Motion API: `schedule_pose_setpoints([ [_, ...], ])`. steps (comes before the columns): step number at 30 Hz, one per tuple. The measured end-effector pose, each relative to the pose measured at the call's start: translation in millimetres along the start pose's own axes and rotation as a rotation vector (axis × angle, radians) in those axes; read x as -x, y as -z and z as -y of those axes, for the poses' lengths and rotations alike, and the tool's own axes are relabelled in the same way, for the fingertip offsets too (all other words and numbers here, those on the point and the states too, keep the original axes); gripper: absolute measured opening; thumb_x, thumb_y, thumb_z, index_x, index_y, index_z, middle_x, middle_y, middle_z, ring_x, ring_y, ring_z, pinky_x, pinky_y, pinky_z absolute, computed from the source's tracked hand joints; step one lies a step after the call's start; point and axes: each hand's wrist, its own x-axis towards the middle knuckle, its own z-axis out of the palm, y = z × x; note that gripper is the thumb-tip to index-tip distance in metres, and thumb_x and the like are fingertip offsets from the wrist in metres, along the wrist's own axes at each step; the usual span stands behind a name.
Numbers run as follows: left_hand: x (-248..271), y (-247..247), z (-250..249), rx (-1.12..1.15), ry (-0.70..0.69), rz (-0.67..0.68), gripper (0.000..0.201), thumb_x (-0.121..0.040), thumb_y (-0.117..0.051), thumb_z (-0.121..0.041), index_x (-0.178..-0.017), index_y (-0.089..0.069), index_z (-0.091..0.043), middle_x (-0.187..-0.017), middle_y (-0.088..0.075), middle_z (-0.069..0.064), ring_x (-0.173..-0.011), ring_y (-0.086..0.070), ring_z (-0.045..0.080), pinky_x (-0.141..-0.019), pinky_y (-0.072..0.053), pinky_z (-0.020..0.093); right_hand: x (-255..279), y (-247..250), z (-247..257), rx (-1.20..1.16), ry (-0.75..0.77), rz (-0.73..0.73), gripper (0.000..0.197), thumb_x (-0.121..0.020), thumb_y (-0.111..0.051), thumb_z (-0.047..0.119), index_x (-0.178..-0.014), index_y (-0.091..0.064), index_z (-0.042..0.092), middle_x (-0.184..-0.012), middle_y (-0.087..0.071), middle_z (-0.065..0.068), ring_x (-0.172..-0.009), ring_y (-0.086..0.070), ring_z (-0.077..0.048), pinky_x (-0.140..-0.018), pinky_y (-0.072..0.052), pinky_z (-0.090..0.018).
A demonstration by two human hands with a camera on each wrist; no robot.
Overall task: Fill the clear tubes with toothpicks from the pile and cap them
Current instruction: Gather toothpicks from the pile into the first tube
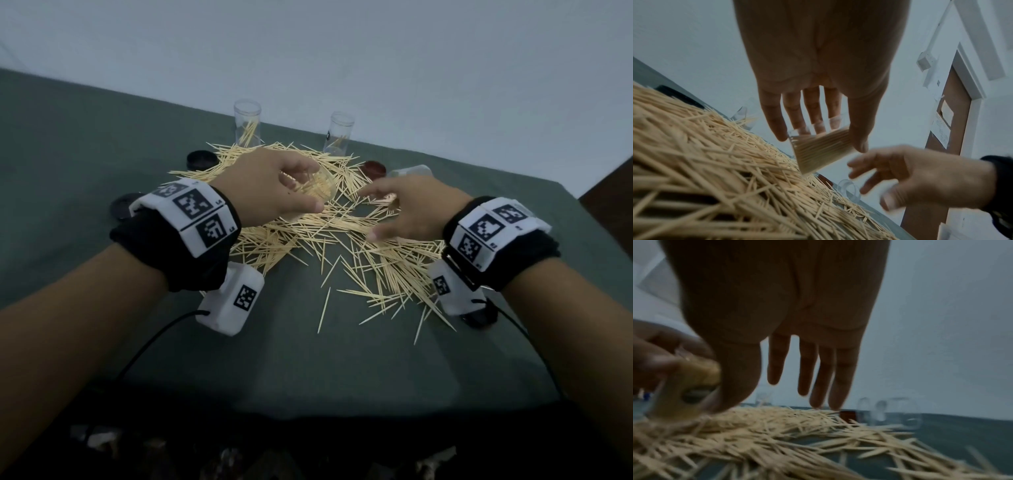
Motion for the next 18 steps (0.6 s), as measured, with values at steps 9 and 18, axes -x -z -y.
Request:
schedule_pose_setpoints([
  [9, 0.9, -1.5, 1.0, -0.004, -0.006, 0.014, 0.063, -0.073, -0.079, -0.046, -0.131, -0.059, -0.033, -0.113, -0.065, -0.01, -0.103, -0.062, 0.007, -0.085, -0.052, 0.028, -3.9, -11.2, -6.7, 0.137, -0.102, 0.153, 0.071, -0.078, -0.078, 0.04, -0.141, -0.047, 0.03, -0.134, -0.056, 0.002, -0.122, -0.052, -0.02, -0.098, -0.041, -0.035],
  [18, -2.0, -1.5, 4.8, -0.031, -0.01, 0.015, 0.062, -0.074, -0.078, -0.047, -0.131, -0.058, -0.034, -0.112, -0.064, -0.013, -0.103, -0.062, 0.005, -0.075, -0.045, 0.018, -11.5, -15.9, 2.2, -0.016, 0.019, 0.023, 0.061, -0.079, -0.077, 0.037, -0.135, -0.053, 0.035, -0.121, -0.062, 0.008, -0.109, -0.058, -0.014, -0.096, -0.045, -0.031],
])
